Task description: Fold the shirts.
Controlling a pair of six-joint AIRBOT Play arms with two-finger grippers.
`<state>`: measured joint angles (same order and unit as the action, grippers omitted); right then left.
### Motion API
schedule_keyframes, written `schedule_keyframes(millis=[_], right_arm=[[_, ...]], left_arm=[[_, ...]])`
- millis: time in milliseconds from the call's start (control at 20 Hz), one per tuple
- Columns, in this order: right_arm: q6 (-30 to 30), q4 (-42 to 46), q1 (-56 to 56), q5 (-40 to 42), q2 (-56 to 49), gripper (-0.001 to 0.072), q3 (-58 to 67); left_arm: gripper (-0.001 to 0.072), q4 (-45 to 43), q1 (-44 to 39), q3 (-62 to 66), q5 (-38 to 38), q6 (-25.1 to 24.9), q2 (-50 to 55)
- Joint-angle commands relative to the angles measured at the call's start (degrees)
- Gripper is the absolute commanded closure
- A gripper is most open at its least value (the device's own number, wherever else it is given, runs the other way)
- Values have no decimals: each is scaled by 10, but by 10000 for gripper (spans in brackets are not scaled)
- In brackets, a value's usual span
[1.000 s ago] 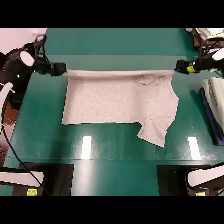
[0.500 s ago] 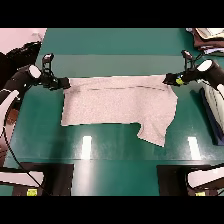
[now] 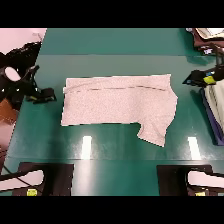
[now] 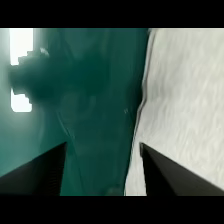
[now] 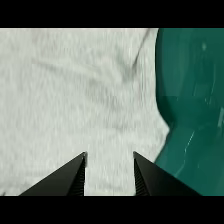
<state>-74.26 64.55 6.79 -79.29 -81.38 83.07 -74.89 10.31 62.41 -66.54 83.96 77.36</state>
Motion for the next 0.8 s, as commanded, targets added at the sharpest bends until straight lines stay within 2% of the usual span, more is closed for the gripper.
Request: schedule_keyframes(millis=[0,250,600,650,750], right_arm=[[10,-5,20,-71,58,370,-27],[11,-5,20,-36,148,379,-176],[10,-4,20,-32,222,381,-292],[10,-2,20,-31,226,381,-307],[6,0,20,-26,228,380,-339]], left_arm=[[169,54,18,-118,-3,-23,-55],[170,173,18,-231,55,-85,-73],[172,192,-16,-237,67,-90,-73],[196,192,-26,-237,65,-90,-73],[577,192,-34,-236,55,-90,-73]])
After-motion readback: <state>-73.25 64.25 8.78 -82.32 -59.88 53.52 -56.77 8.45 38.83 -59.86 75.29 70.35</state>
